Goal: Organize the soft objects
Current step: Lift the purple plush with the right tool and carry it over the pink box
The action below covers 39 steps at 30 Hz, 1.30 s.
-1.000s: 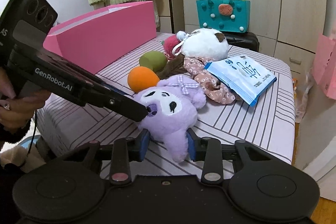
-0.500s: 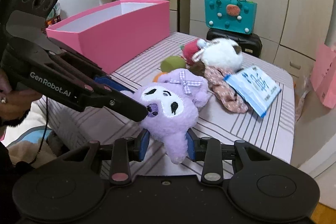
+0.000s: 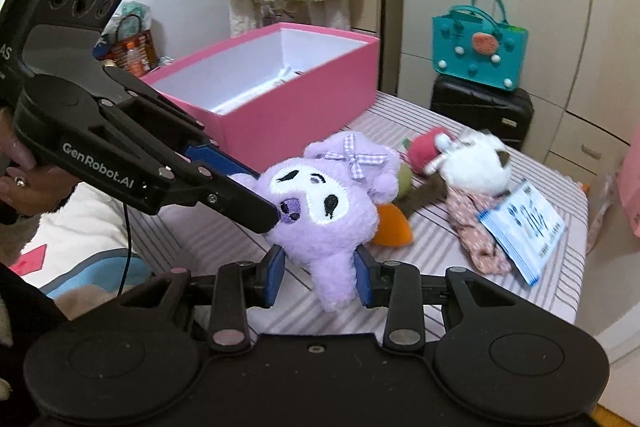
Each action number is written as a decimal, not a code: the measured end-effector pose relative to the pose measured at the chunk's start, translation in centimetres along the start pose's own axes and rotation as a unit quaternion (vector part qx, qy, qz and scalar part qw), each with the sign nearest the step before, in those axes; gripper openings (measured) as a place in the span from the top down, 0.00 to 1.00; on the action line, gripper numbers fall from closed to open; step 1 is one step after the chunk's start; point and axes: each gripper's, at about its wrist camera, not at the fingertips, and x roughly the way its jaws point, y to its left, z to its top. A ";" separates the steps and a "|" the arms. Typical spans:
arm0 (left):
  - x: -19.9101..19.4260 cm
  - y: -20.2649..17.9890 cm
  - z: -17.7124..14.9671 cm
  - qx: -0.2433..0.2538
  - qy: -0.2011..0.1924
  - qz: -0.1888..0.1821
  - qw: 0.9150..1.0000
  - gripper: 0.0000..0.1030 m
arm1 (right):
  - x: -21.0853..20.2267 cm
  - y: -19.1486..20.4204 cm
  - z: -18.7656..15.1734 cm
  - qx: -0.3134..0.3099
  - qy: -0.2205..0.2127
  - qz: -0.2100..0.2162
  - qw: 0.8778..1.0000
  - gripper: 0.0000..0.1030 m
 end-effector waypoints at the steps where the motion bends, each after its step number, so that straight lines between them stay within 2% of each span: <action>1: -0.5 0.1 -0.1 0.000 -0.001 0.003 1.000 0.74 | 0.0 0.3 0.3 -0.002 0.000 0.002 1.000 0.59; 13: -6.0 0.9 0.0 0.017 -0.042 0.053 0.998 0.74 | 0.3 3.6 5.0 -0.045 -0.017 0.013 0.999 0.59; 21: -8.9 3.3 1.1 0.005 -0.058 0.091 0.994 0.74 | 2.0 5.5 8.8 -0.100 -0.028 0.025 0.994 0.59; 30: -10.7 8.7 3.8 -0.023 -0.041 0.131 0.990 0.73 | 6.1 5.7 14.3 -0.110 -0.021 0.072 0.991 0.59; 39: -8.3 15.3 6.7 -0.062 0.017 0.166 0.984 0.73 | 13.7 4.2 19.1 -0.085 0.051 0.097 0.990 0.60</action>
